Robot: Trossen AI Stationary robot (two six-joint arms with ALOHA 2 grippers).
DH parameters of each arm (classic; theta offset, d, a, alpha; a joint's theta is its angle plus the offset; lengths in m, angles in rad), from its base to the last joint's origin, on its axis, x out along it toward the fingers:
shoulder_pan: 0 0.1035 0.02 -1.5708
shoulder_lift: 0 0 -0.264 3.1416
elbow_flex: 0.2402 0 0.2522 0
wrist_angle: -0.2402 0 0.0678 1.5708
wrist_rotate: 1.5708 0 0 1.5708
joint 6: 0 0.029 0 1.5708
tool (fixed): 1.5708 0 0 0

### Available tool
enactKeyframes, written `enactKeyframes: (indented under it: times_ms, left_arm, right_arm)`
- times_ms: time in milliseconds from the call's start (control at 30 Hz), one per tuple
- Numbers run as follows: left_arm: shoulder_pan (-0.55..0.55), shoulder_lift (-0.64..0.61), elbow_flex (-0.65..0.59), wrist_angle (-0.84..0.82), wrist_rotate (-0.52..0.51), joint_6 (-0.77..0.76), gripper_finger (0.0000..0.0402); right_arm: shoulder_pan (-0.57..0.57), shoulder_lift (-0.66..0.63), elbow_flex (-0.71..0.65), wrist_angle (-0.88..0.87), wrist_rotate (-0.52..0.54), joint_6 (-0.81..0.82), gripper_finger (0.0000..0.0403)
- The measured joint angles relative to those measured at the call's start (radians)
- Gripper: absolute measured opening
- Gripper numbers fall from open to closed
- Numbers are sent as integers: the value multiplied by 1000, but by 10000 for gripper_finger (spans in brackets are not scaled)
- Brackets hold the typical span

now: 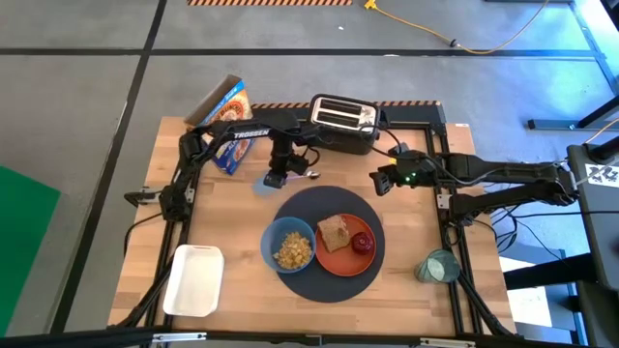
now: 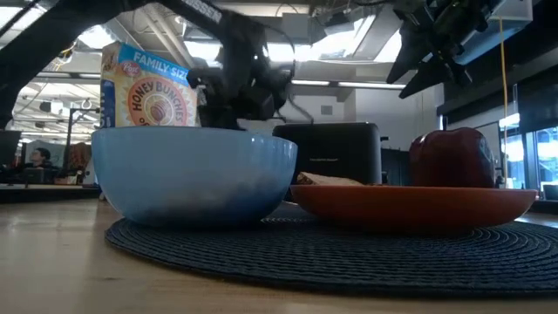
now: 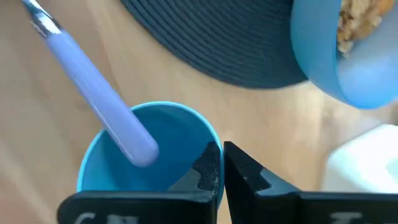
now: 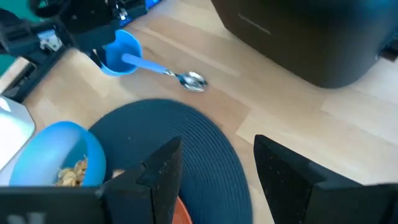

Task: Arrange a breakfast setting
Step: Adjust the blue cup

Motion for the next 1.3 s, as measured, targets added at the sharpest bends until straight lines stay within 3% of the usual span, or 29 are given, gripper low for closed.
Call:
enactKeyframes:
  times_ms: [400, 667, 833, 1100, 1300]
  left_arm:
    - [-16, -156, 0, 106, 1, 92, 3]
    - [-8, -161, -27, 183, -1, 107, 2]
    - [19, -159, -63, 271, 73, 43, 2]
    - [37, -161, -65, 259, -1, 13, 2]
    - [24, -318, -46, 280, 51, 9, 2]
  right_arm:
    - [0, 3, 0, 19, 40, -24, 188]
    - [0, 3, 0, 18, 40, -23, 188]
    - [0, 3, 0, 14, 50, -23, 188]
    - [0, 3, 0, 14, 84, -29, 188]
    - [0, 3, 0, 16, 133, -53, 188]
